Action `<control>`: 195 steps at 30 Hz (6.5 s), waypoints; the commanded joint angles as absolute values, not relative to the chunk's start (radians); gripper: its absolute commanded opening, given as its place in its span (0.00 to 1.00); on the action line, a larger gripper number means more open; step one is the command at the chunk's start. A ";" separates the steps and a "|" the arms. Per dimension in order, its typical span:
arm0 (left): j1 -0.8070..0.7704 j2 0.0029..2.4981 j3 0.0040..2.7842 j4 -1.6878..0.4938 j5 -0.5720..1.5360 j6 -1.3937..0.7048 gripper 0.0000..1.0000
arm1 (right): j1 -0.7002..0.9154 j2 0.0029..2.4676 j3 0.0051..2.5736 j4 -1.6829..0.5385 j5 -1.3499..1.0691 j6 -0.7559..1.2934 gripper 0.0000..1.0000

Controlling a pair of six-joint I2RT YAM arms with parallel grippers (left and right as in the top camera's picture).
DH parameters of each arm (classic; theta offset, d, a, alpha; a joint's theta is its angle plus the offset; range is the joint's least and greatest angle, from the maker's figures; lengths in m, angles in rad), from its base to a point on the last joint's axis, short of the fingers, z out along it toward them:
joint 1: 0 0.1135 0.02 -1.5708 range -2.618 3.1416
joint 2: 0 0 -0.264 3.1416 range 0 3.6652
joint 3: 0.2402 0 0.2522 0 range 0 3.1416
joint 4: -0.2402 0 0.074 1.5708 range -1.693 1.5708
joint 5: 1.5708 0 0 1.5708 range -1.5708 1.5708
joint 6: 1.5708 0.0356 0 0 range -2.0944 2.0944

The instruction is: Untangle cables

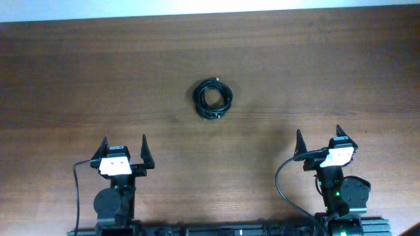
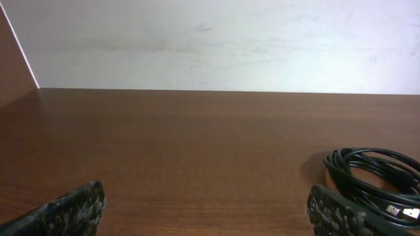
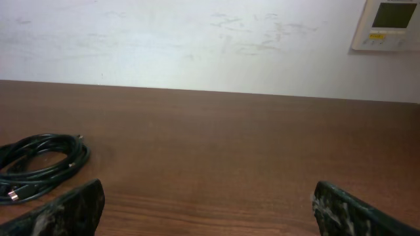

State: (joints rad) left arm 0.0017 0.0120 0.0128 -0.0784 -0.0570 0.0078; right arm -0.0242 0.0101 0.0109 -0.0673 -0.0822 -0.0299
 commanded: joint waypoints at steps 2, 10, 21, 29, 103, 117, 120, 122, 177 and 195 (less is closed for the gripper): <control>0.008 0.007 0.009 -0.080 -0.068 0.013 0.99 | -0.020 0.004 0.006 -0.074 -0.078 -0.030 0.99; 0.008 0.007 0.009 -0.080 -0.068 0.013 0.99 | -0.020 0.004 0.006 -0.074 -0.078 -0.030 0.98; 0.008 0.007 0.009 -0.080 -0.068 0.013 0.99 | -0.020 0.004 0.006 -0.074 -0.078 -0.030 0.98; 0.008 0.007 0.009 -0.080 -0.068 0.013 0.99 | -0.020 0.004 0.006 -0.074 -0.078 -0.030 0.98; 0.007 1.104 1.380 -0.791 0.579 0.241 0.99 | -0.066 0.540 1.032 -0.760 -0.537 -0.143 0.99; -0.050 1.891 1.751 -1.230 0.762 0.013 0.99 | 0.050 1.391 1.333 -1.229 -1.035 -0.138 0.98; -0.091 2.009 1.751 -1.224 0.754 0.014 0.99 | 0.160 1.518 1.333 -1.219 -0.931 -0.098 0.98; -0.110 2.086 1.751 -1.165 0.659 -0.016 0.99 | 0.209 1.583 1.333 -1.187 -0.895 -0.003 0.98; -0.207 2.253 2.217 -1.658 0.731 0.222 0.07 | 0.340 1.661 1.657 -0.963 -0.395 0.553 0.04; -0.208 2.259 2.213 -1.547 0.544 0.060 0.54 | 0.348 1.754 1.997 -1.333 -0.199 0.554 0.57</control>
